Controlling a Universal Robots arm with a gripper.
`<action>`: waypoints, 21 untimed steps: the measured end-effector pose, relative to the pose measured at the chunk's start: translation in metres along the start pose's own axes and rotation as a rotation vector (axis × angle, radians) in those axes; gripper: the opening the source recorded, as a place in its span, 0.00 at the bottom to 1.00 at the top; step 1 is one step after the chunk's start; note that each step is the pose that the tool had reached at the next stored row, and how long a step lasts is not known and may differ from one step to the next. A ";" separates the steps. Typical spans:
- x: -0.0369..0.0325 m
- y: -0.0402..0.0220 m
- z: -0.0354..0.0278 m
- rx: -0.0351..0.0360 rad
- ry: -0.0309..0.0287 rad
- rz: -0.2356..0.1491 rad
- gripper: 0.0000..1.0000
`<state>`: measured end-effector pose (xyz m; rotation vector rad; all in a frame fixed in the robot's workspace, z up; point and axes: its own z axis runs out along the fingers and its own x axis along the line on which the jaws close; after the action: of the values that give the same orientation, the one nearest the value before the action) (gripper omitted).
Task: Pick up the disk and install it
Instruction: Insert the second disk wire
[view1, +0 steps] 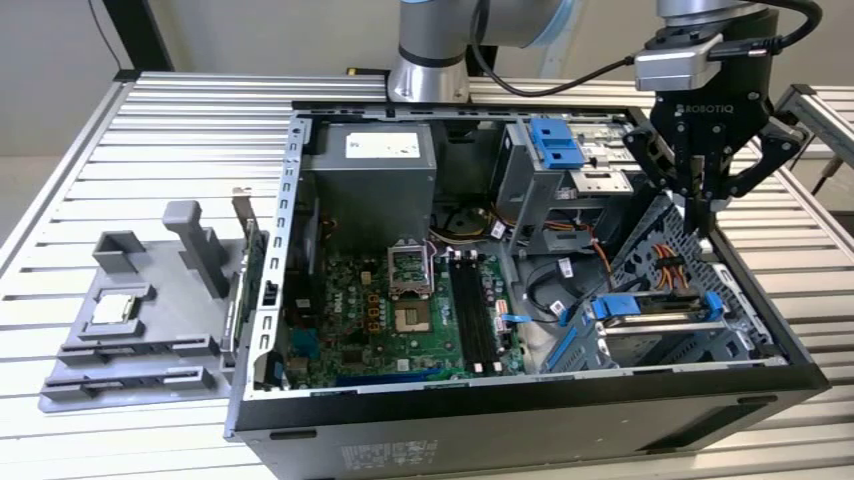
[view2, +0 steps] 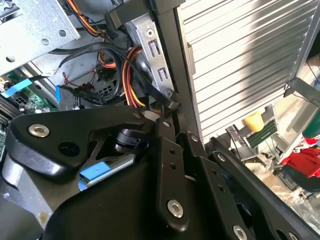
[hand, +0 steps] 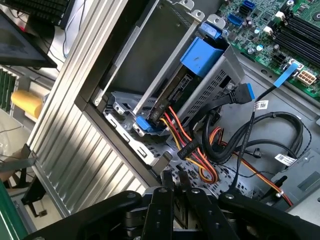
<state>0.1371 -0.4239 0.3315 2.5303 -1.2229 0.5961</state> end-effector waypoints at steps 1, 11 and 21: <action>0.0000 0.0000 0.0000 0.0000 0.0000 0.000 0.00; 0.0054 0.0096 -0.0115 0.0004 0.0003 0.000 0.00; -0.0016 0.0454 -0.0132 0.0096 -0.0126 0.004 0.00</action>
<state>0.0970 -0.4450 0.3451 2.5437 -1.2331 0.5893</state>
